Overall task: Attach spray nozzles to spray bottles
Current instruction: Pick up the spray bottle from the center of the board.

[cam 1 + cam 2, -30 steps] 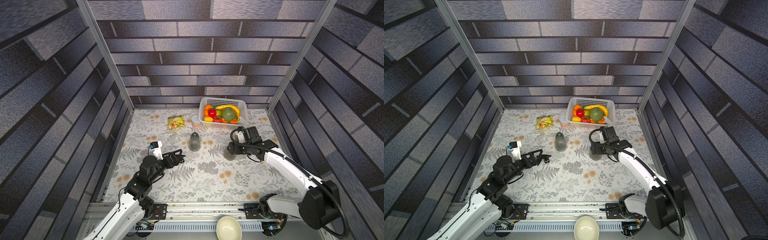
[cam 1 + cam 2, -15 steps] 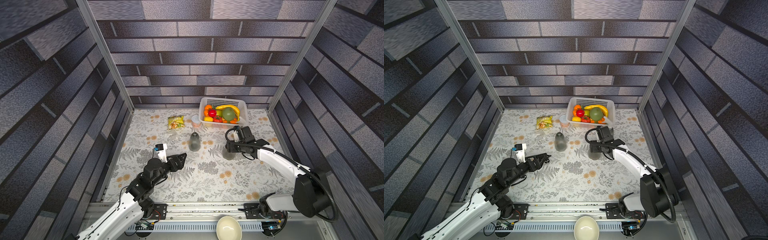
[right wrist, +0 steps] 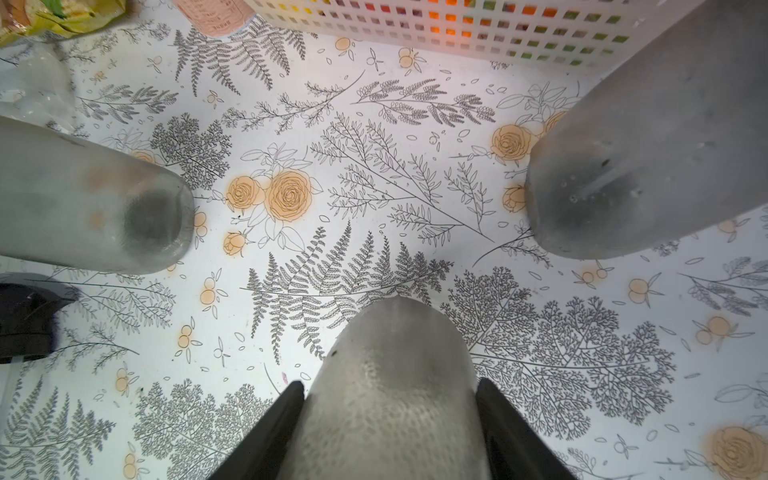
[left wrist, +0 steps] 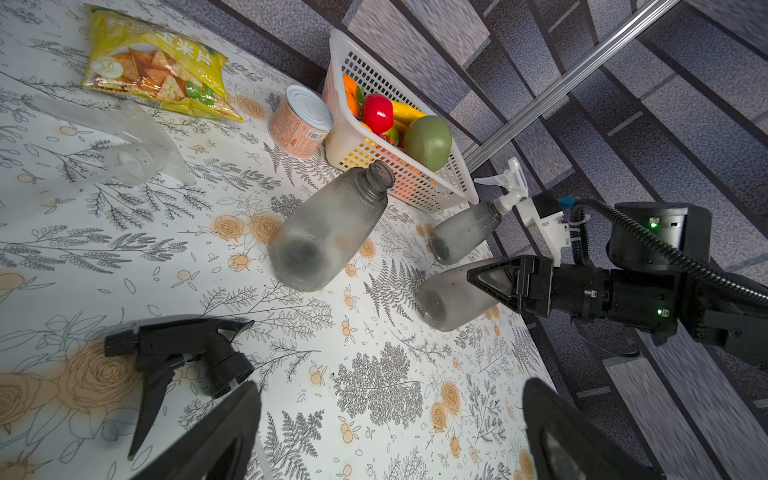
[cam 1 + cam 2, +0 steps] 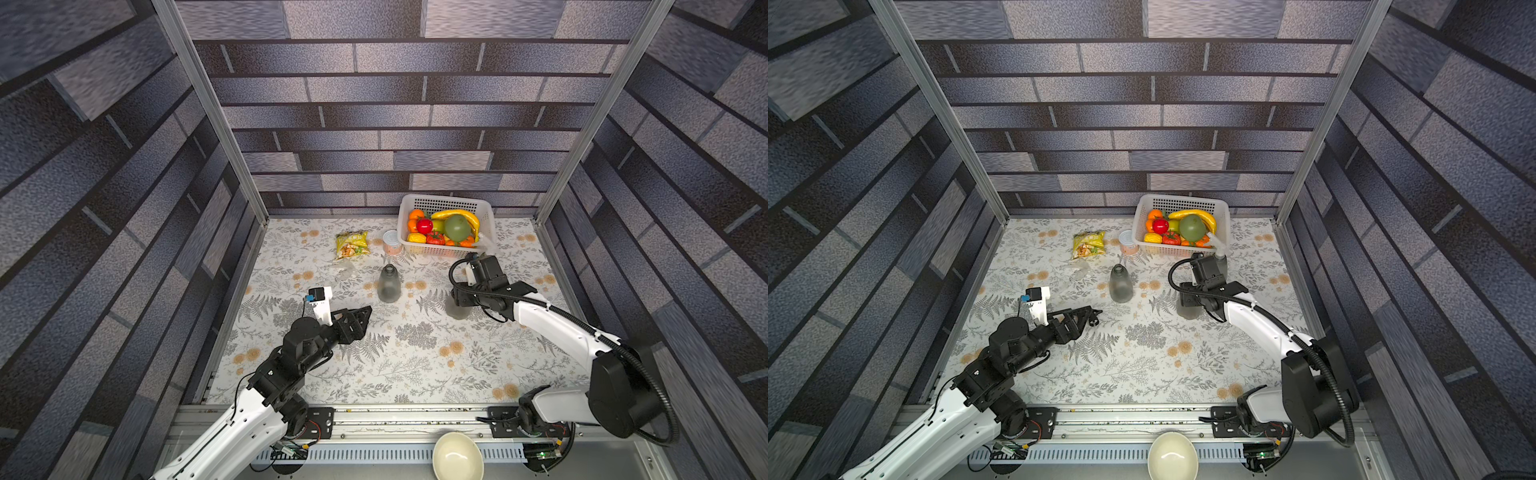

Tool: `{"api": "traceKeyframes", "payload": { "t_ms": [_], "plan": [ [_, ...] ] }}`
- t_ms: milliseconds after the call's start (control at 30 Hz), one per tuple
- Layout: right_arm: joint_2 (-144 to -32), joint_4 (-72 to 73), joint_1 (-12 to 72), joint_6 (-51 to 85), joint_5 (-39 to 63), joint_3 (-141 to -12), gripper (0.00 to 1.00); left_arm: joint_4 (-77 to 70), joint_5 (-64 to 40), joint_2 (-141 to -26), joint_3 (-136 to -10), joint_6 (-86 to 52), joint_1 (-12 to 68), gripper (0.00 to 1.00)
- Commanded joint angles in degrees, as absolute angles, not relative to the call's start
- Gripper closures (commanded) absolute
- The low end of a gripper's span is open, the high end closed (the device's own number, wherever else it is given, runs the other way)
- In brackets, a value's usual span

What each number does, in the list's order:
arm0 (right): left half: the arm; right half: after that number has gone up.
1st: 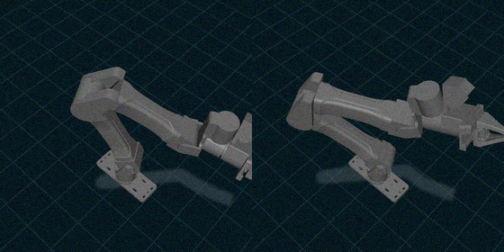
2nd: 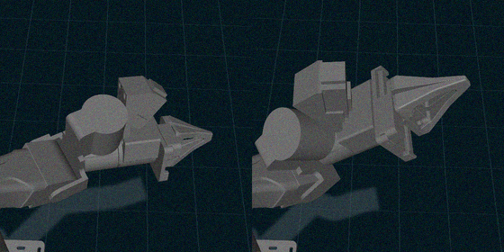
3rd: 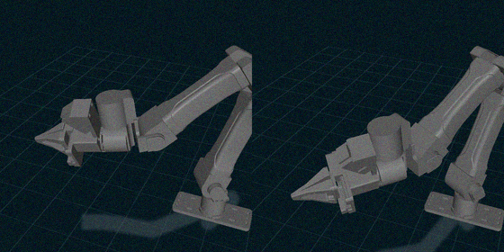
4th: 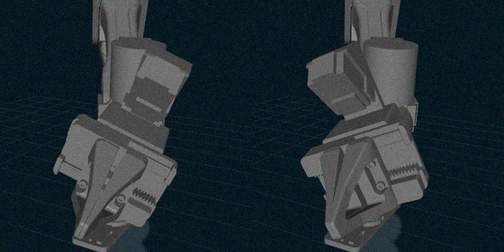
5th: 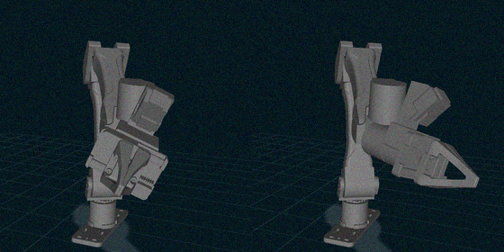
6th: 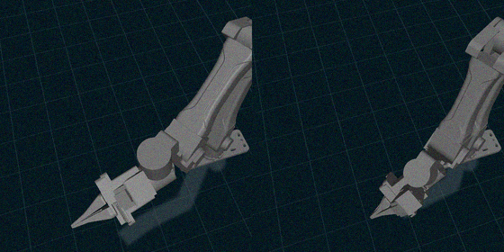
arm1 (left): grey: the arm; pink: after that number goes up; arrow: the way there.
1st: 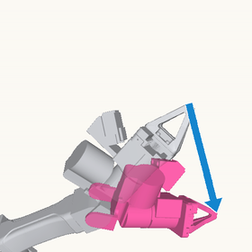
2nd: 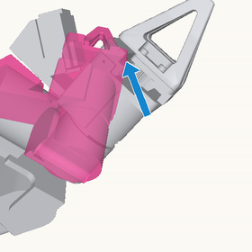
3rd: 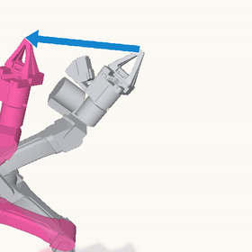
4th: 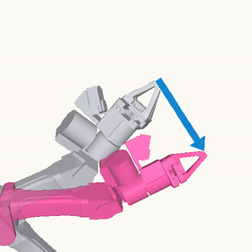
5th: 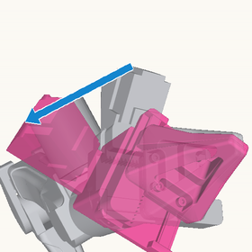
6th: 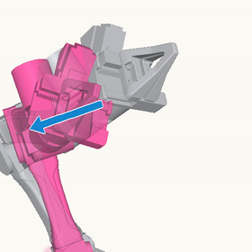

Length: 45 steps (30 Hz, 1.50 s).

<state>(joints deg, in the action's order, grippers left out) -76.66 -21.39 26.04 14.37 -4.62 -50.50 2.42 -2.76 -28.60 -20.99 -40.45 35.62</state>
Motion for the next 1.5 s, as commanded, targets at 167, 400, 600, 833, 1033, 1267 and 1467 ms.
{"api": "traceKeyframes", "payload": {
  "t_ms": [167, 400, 600, 833, 1033, 1267, 1467],
  "plan": [
    [-71.27, -32.66, 28.1, 15.52, 1.74, -59.44, 0.35, -3.89, 1.12, -29.49, -22.03, -24.66, 44.09, 0.0],
    [-70.09, -44.34, 33.76, 14.93, 5.37, -72.03, 0.36, -22.61, -0.72, -39.42, -22.51, -5.76, 52.25, 0.0],
    [-68.85, -49.28, 38.82, 15.46, 6.65, -79.9, 0.36, -26.79, 5.48, -50.06, -25.53, 9.06, 60.59, 0.0],
    [-68.02, -50.71, 41.89, 17.22, 11.77, -82.83, 0.36, -38.95, 10.98, -57.21, -24.78, 18.37, 65.32, 0.0],
    [-67.36, -50.39, 43.55, 18.25, 13.56, -81.68, 0.36, -40.83, 9.54, -59.59, -25.75, 18.07, 63.76, 0.0],
    [-67.56, -49.33, 44.03, 19.18, 14.73, -80.01, 0.36, -43.17, 7.73, -62.76, -26.61, 17.14, 62.14, 0.0],
    [-68.07, -46.79, 44.37, 20.59, 16.59, -78.03, 0.37, -45.3, 7.65, -64.37, -26.63, 17.66, 62.02, 0.0]
  ]
}}
